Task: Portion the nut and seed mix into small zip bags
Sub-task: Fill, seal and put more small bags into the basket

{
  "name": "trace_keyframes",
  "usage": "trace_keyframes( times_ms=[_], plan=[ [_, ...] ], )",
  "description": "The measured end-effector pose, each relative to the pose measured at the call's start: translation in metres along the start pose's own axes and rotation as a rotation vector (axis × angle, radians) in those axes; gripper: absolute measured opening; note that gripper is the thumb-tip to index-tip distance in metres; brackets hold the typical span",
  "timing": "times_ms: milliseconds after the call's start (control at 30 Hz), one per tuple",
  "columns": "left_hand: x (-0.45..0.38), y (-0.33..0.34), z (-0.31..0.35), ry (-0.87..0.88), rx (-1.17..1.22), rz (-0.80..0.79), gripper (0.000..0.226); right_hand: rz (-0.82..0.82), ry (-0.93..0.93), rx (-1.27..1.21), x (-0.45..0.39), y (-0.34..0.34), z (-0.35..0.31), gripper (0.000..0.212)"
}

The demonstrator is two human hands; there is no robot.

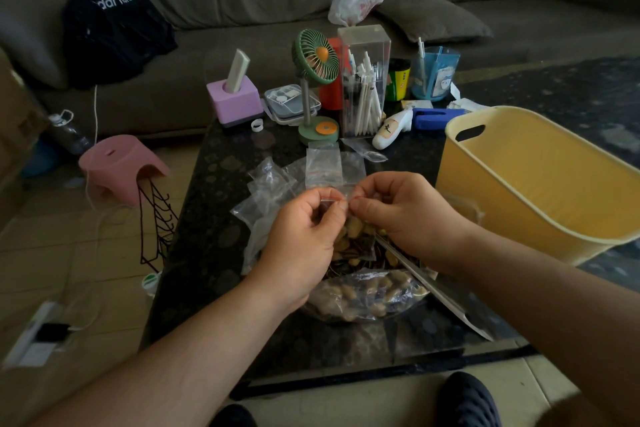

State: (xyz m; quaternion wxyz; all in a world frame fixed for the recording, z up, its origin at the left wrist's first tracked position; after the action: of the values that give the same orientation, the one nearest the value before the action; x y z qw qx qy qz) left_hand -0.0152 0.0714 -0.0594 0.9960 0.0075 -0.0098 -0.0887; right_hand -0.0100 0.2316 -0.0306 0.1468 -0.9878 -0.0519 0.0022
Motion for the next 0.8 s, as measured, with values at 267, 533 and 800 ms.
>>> trace_keyframes(
  times_ms=[267, 533, 800],
  plan=[
    [0.0006, -0.0053, 0.0048, 0.028, -0.003, 0.035, 0.012, 0.015, 0.077, -0.053, -0.0003, -0.0021, -0.0002, 0.012],
    [0.0021, -0.0024, 0.0054, 0.005, 0.022, -0.005, 0.010, 0.026, 0.069, -0.088, 0.0019, -0.0031, -0.0037, 0.008],
    [-0.0001, -0.0060, 0.0044, 0.023, -0.019, 0.039, 0.009, 0.015, 0.079, -0.105, 0.0016, -0.0044, -0.0025, 0.008]
  ],
)
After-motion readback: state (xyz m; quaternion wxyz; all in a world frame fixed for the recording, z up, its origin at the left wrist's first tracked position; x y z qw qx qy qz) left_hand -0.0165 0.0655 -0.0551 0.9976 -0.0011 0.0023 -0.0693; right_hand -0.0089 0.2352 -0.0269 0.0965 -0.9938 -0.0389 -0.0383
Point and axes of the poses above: each hand's wrist, its own x-axis away from the middle knuckle, its own y-axis out of the palm, z = x × y, the point moved 4 cm from there along -x, towards the middle knuckle, and after that the axes turned 1 degree about x, right-handed, at the moved point
